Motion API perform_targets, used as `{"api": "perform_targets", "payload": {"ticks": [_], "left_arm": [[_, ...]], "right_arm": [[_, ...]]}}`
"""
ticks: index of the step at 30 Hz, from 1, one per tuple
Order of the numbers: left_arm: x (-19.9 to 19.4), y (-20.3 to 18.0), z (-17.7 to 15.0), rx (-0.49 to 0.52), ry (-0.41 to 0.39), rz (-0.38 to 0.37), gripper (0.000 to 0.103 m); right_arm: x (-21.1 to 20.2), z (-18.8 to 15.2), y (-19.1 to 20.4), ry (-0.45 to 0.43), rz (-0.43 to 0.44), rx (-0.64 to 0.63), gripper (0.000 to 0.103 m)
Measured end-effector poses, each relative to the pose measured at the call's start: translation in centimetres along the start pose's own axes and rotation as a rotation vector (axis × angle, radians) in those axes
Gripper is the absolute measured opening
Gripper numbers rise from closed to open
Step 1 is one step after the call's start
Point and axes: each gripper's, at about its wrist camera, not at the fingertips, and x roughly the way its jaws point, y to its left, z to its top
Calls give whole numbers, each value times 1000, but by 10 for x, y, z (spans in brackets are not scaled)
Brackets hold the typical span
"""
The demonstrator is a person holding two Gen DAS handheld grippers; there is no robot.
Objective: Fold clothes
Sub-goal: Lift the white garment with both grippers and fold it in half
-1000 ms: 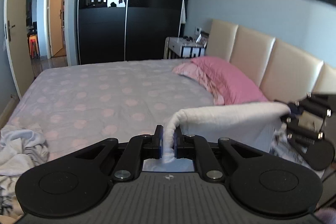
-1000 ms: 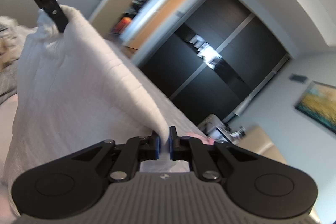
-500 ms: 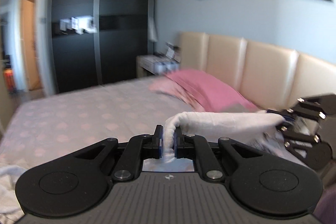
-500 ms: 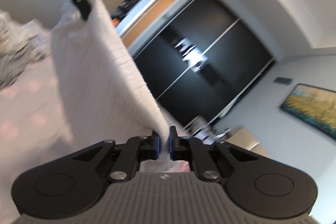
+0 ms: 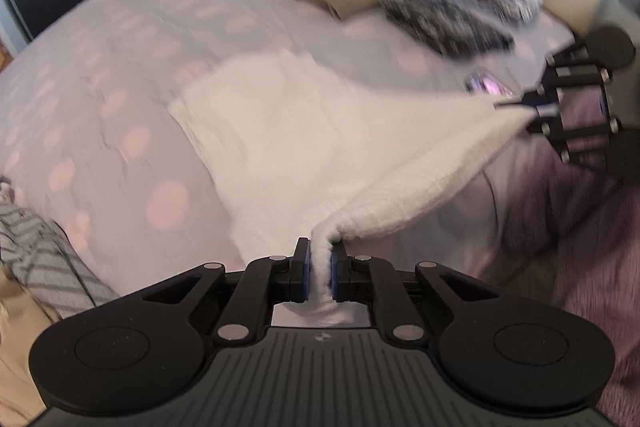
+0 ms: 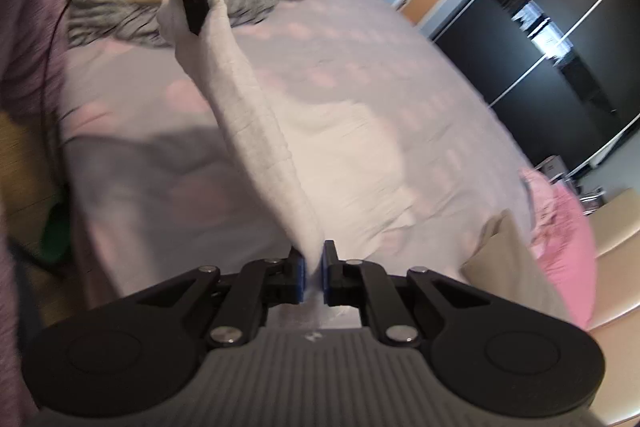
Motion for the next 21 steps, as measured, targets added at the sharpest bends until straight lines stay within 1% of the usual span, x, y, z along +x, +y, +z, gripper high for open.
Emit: {"api": "perform_targets", "payload": {"ticks": [3,6,13,15,21], "left_arm": [[3,-8,-15,18,42,-23,7],[2,-17,-25,35,72,-41,7],[-4,-40,-47,79,144,-83,7],[-3,-43,-50,85,152,-84,7],[1,-35,-46,65,140,-77,7]], "right_arm": [[-9,-15,20,19,38,5,9],[-18,-28,36,30,66,-18,9],[-40,-37,58,46,163,-92,9],[-42,-40,62,48,160,-102,9],[-39,-35,54,64,145,-40,9]]}}
